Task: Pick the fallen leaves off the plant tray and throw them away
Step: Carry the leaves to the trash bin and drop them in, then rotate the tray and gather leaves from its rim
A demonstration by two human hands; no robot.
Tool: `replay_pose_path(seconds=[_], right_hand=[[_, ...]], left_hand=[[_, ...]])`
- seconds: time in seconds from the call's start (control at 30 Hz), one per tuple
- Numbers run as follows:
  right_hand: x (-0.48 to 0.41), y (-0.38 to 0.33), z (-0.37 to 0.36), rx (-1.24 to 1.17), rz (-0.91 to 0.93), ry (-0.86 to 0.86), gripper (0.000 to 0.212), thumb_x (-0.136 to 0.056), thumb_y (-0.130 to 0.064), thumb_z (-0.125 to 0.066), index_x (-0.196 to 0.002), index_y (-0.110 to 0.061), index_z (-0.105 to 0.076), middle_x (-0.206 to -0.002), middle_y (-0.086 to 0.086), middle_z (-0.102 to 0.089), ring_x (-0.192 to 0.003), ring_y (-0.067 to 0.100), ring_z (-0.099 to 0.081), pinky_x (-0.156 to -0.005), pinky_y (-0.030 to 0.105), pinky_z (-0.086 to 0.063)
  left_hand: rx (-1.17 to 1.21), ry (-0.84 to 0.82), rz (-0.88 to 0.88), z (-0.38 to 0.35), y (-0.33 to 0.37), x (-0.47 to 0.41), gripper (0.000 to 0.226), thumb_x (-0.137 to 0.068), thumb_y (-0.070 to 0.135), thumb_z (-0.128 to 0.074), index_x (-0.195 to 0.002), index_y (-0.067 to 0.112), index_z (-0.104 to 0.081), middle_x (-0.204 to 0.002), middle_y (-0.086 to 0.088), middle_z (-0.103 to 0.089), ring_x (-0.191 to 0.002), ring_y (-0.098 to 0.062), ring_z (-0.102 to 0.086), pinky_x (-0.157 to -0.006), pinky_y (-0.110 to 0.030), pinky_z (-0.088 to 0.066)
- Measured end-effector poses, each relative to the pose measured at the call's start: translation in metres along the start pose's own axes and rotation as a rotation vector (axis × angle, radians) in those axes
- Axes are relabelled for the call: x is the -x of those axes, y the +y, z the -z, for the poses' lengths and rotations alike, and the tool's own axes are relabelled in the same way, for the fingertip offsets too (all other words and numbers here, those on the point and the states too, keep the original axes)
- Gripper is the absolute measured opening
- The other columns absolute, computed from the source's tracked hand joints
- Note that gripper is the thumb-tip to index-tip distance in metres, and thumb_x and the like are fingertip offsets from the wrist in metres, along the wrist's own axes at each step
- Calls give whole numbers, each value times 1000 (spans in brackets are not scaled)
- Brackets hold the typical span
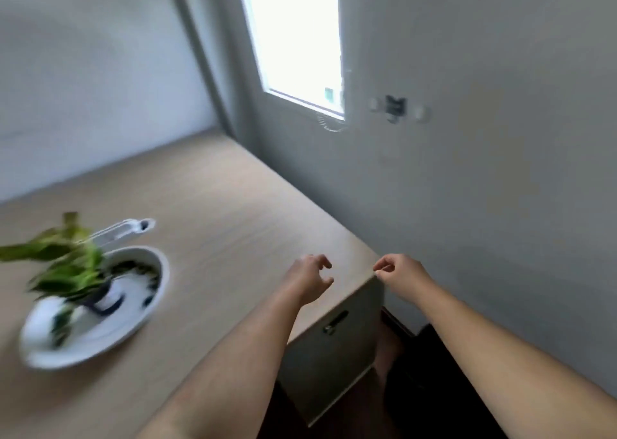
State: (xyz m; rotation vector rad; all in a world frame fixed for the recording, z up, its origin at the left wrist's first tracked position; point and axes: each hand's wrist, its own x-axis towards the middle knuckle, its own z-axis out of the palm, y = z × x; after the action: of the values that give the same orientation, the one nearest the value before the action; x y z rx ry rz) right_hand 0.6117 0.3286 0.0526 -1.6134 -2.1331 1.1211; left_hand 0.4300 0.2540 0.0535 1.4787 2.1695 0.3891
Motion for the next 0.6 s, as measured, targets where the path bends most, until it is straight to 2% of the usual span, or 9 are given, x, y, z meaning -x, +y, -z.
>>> replay_pose_path(seconds=[0.1,0.23,0.33,0.4,0.6], right_hand=[[6,-69,-49,104,189,-137,13,-86,-21,-58,-91,-20,-70,-86,0,-67,-77,14,-59,-54,18,-40],[27,-154,-127,177,383,-324,15,-88,-18,-57,-94,-14,-70,-85,0,-63,-72,15,-56,-52,16,-41],[42,-209,-182,229,504,-390,13,-84,-15,-57,-85,-19,-70,-78,-2,-63,-73,16,-57,-62,21,-44],[50,-244,-221,281,577,-435,16,-84,-17,-56,-91,-18,-71,-80,-3,-64,-75,15,-58,-65,21,-42],[59,-308,-320,461,705,-520,24,-84,-17,-54,-104,-17,-67,-108,6,-69,-96,24,-63,-81,32,-51]], left_hand=[[18,108,155,48,-70,42,34,-86,30,-60,-119,20,-61,-125,-4,-62,-116,-21,-57,-98,-33,-47],[37,225,353,94,-164,108,33,-85,30,-61,-116,19,-62,-123,-6,-64,-116,-22,-58,-98,-31,-47],[65,285,473,117,-228,150,31,-84,29,-62,-113,19,-62,-121,-5,-64,-114,-23,-59,-97,-31,-48],[77,304,540,131,-272,173,32,-83,29,-62,-113,19,-62,-122,-5,-64,-113,-23,-59,-97,-31,-48],[25,236,594,158,-381,206,33,-85,19,-60,-118,11,-59,-126,-12,-57,-118,-27,-52,-95,-27,-43]])
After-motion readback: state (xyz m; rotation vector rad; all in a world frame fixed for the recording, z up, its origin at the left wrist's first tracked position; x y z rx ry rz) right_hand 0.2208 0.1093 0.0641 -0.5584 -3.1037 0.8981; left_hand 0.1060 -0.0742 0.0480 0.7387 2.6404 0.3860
